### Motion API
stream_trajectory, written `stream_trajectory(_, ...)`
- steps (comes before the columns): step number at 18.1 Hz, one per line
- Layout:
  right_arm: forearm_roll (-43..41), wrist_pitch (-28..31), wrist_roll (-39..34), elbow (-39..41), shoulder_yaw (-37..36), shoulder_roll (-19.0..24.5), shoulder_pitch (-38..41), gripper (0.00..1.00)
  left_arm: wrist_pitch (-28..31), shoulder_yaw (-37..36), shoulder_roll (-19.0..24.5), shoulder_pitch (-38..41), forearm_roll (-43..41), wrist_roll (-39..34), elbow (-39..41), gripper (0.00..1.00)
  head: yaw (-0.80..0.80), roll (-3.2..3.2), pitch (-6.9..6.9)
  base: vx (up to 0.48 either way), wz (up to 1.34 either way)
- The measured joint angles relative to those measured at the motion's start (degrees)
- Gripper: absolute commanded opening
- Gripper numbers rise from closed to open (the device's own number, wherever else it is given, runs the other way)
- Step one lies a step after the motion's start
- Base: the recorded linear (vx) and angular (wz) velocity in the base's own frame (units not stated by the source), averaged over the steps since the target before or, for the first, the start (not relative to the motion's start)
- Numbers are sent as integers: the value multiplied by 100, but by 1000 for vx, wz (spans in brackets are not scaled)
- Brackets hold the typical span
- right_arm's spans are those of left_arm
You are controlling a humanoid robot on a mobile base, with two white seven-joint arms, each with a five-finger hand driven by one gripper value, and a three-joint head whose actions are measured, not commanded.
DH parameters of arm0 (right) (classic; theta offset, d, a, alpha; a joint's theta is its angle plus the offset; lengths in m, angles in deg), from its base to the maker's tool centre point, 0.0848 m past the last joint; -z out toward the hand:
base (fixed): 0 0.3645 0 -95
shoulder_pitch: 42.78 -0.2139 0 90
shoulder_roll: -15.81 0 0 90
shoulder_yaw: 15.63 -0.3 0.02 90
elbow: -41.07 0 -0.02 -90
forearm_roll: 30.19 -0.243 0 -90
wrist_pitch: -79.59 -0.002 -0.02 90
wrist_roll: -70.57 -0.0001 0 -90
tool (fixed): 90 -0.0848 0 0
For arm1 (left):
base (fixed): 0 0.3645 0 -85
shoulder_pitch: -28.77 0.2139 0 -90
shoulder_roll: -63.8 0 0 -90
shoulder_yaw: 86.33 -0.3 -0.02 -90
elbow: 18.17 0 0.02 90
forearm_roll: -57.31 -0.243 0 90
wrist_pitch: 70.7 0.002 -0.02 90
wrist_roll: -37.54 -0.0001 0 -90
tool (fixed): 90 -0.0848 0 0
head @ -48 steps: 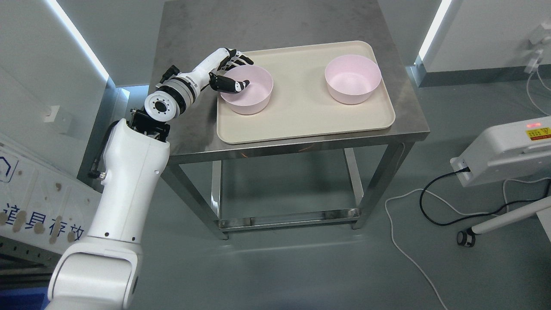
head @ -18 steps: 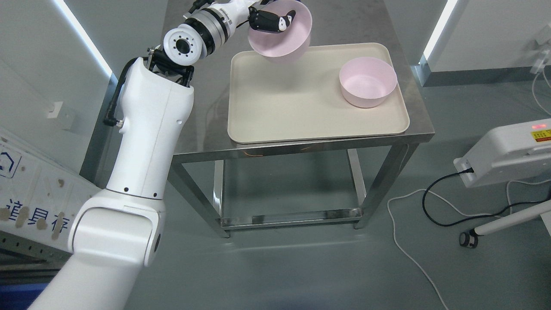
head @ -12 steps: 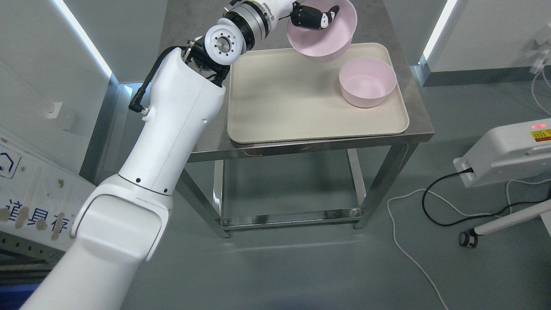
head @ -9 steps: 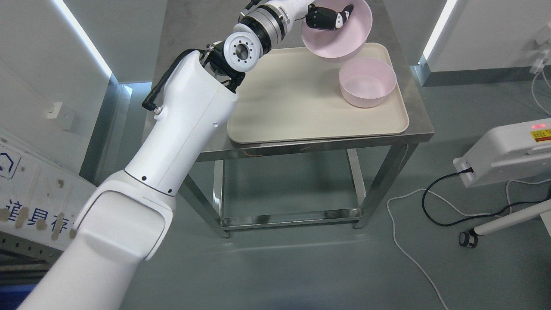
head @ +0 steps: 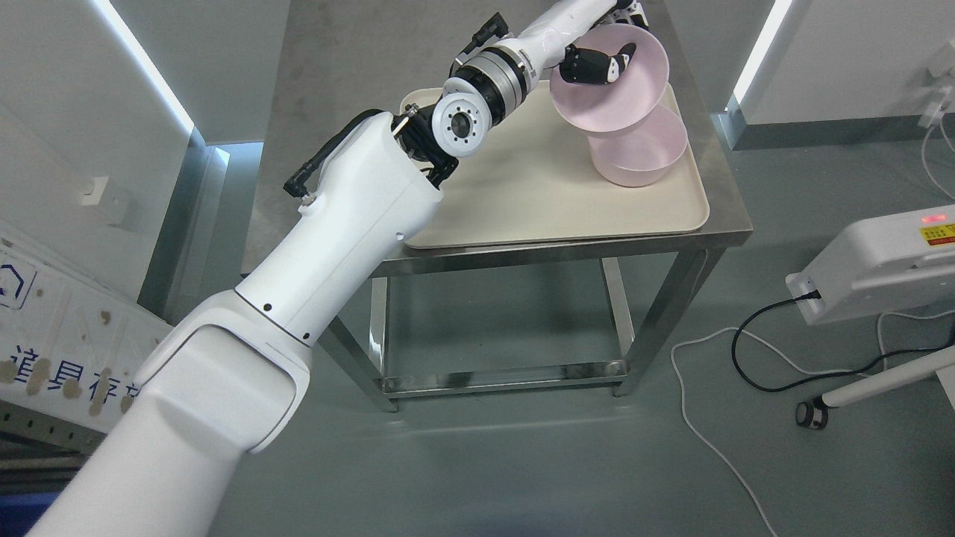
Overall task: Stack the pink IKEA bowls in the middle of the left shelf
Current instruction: 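Lift the pink bowl and carry it over the other pink bowl, then lower the held bowl into the other pink bowl with the left hand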
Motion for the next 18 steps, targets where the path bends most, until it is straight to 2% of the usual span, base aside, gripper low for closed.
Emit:
stream_trajectory(4,0,0,28,0,0,0,0,100,1,-192,-10,-119,114,-303,-148,10,0,0,0,0,0)
stream_trajectory(12,0,0,-2,0,0,0,0,100,-13,-347,-22,-214,430,-353,-276,18,0,0,0,0,0)
stream_trajectory(13,0,0,-5,0,0,0,0,100,-33,-358,-23,-219,456,-353,-284,22,0,0,0,0,0)
stream_trajectory(14,0,0,-7,0,0,0,0,100,-43,-367,-23,-219,479,-334,-292,32,0,0,0,0,0)
stream_trajectory(15,0,0,-8,0,0,0,0,100,-49,-373,-24,-220,497,-301,-299,49,0,0,0,0,0)
stream_trajectory(16,0,0,-8,0,0,0,0,100,-73,-379,-24,-220,525,-265,-303,58,0,0,0,0,0)
stream_trajectory(18,0,0,-8,0,0,0,0,100,-347,-297,-26,-112,632,-241,-260,65,0,0,0,0,0)
